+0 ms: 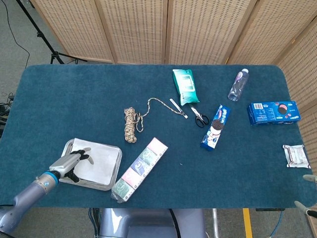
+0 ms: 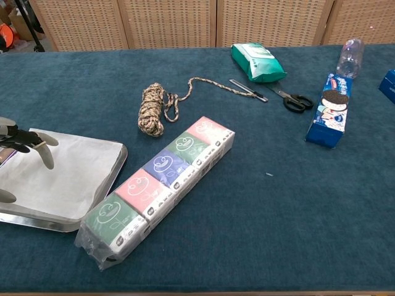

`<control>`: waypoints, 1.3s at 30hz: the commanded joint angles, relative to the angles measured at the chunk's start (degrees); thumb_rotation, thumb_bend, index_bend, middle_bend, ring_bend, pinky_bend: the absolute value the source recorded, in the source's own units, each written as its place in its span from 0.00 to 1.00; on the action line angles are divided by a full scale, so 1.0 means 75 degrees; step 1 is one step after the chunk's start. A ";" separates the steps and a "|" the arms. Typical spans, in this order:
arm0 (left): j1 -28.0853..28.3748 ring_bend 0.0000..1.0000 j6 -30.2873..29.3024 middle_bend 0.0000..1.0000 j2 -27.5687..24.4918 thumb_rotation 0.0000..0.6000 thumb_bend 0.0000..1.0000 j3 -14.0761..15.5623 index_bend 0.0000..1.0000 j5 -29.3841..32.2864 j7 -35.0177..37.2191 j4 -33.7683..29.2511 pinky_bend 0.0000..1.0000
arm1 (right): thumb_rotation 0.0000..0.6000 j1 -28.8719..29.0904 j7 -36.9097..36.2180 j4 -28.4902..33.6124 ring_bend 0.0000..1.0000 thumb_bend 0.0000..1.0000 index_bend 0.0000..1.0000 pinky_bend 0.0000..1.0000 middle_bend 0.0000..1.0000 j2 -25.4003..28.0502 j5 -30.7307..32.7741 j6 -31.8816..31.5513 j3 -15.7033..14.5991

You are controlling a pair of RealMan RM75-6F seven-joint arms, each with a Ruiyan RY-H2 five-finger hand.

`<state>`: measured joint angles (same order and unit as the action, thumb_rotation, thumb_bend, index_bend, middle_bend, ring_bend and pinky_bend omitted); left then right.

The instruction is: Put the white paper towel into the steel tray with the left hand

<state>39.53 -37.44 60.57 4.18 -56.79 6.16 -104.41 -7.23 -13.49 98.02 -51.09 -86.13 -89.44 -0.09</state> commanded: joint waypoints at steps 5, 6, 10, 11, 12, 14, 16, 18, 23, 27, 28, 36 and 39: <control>-0.0046 0.00 0.0026 0.00 0.0013 1.00 0.16 -0.0002 0.33 0.0080 -0.0117 0.0012 0.02 | 1.00 0.0002 -0.0001 0.0002 0.00 0.09 0.31 0.00 0.00 -0.0001 0.0014 0.0003 -0.0001; -0.0051 0.00 0.0044 0.00 0.0016 1.00 0.16 -0.0005 0.33 0.0089 -0.0128 0.0017 0.02 | 1.00 0.0002 -0.0004 0.0003 0.00 0.09 0.31 0.00 0.00 0.0003 0.0013 0.0004 -0.0003; -0.0068 0.00 0.0065 0.00 0.0025 1.00 0.16 -0.0028 0.33 0.0091 -0.0170 0.0015 0.02 | 1.00 0.0003 -0.0016 0.0001 0.00 0.09 0.31 0.00 0.00 0.0006 0.0018 0.0002 -0.0002; -0.0073 0.00 0.0067 0.00 0.0026 1.00 0.16 -0.0033 0.33 0.0092 -0.0180 0.0014 0.02 | 1.00 0.0002 -0.0022 0.0000 0.00 0.09 0.31 0.00 0.00 0.0008 0.0023 0.0004 -0.0002; -0.0077 0.00 0.0073 0.00 0.0027 1.00 0.16 -0.0036 0.33 0.0094 -0.0195 0.0013 0.02 | 1.00 0.0003 -0.0031 -0.0002 0.00 0.09 0.31 0.00 0.00 0.0010 0.0021 0.0003 -0.0002; -0.0080 0.00 0.0087 0.00 0.0026 1.00 0.16 -0.0037 0.33 0.0102 -0.0224 0.0009 0.02 | 1.00 0.0003 -0.0038 -0.0008 0.00 0.09 0.31 0.00 0.00 0.0011 0.0017 -0.0003 -0.0001; -0.0088 0.00 0.0094 0.00 0.0023 1.00 0.16 -0.0035 0.33 0.0104 -0.0258 -0.0002 0.02 | 1.00 0.0004 -0.0039 -0.0007 0.00 0.09 0.31 0.00 0.00 0.0010 0.0020 0.0000 -0.0002; -0.0094 0.00 0.0102 0.00 0.0017 1.00 0.16 -0.0034 0.33 0.0104 -0.0277 -0.0012 0.02 | 1.00 0.0005 -0.0035 -0.0005 0.00 0.09 0.31 0.00 0.00 0.0012 0.0024 0.0004 -0.0003; -0.0111 0.00 0.0133 0.00 0.0014 1.00 0.16 -0.0032 0.33 0.0134 -0.0325 -0.0009 0.02 | 1.00 0.0004 -0.0034 -0.0005 0.00 0.09 0.31 0.00 0.00 0.0015 0.0019 0.0002 -0.0007; -0.0119 0.00 0.0160 0.00 0.0015 1.00 0.16 -0.0033 0.33 0.0159 -0.0356 0.0003 0.02 | 1.00 0.0007 -0.0029 0.0003 0.00 0.09 0.31 0.00 0.00 0.0021 0.0027 0.0016 -0.0012; -0.0120 0.00 0.0165 0.00 0.0017 1.00 0.16 -0.0033 0.33 0.0166 -0.0364 0.0005 0.02 | 1.00 0.0008 -0.0029 0.0001 0.00 0.09 0.31 0.00 0.00 0.0023 0.0030 0.0021 -0.0013; -0.0116 0.00 0.0218 0.00 0.0014 1.00 0.16 0.0009 0.33 0.0200 -0.0485 -0.0022 0.02 | 1.00 0.0007 -0.0042 0.0021 0.00 0.09 0.31 0.00 0.00 0.0046 0.0043 0.0035 -0.0020; -0.0116 0.00 0.0231 0.00 0.0015 1.00 0.16 0.0043 0.33 0.0223 -0.0550 -0.0044 0.02 | 1.00 0.0008 -0.0053 0.0028 0.00 0.09 0.31 0.00 0.00 0.0057 0.0047 0.0044 -0.0024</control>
<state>38.66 -35.73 60.68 4.46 -55.15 2.07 -104.70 -7.17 -13.88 98.23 -50.66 -85.78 -89.12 -0.26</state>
